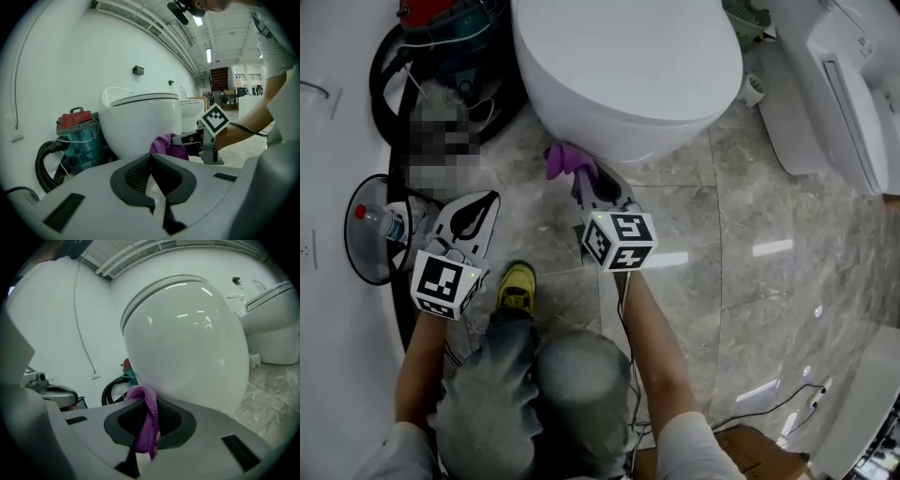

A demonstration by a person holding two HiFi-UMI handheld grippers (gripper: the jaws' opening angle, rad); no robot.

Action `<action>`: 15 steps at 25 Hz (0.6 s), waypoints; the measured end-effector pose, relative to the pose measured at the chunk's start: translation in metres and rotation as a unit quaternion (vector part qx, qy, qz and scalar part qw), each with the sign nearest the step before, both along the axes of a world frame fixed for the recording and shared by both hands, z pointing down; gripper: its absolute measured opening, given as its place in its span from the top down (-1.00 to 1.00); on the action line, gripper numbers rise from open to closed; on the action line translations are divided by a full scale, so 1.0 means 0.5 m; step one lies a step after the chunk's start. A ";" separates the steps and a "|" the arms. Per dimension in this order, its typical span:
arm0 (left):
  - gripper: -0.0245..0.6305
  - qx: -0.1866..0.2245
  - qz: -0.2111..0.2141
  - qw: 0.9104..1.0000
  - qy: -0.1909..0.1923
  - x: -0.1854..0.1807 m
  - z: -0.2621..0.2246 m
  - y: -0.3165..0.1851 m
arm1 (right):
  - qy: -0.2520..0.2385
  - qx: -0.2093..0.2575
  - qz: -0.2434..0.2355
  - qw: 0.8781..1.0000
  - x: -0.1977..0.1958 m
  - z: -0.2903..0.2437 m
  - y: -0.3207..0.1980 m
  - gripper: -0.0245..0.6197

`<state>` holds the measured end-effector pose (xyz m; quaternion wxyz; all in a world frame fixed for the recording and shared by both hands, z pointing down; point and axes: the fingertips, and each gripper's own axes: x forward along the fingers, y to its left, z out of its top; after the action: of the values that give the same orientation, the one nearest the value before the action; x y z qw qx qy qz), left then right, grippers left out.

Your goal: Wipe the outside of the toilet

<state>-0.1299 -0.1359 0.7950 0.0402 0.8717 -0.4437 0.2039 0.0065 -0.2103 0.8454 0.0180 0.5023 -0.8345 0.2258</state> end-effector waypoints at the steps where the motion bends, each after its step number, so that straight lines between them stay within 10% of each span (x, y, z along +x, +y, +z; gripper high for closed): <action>1: 0.88 -0.002 -0.002 1.000 -0.001 -0.004 0.003 -0.002 | -0.005 -0.004 0.002 1.000 0.000 0.003 -0.009 0.75; 15: 0.88 -0.003 0.017 1.000 0.008 0.037 0.010 -0.018 | 0.002 -0.029 0.028 0.999 0.097 0.034 0.005 0.75</action>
<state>-0.1113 -0.1449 0.8001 0.0431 0.8806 -0.4280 0.1985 0.0548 -0.2078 0.8622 0.0277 0.5252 -0.8133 0.2489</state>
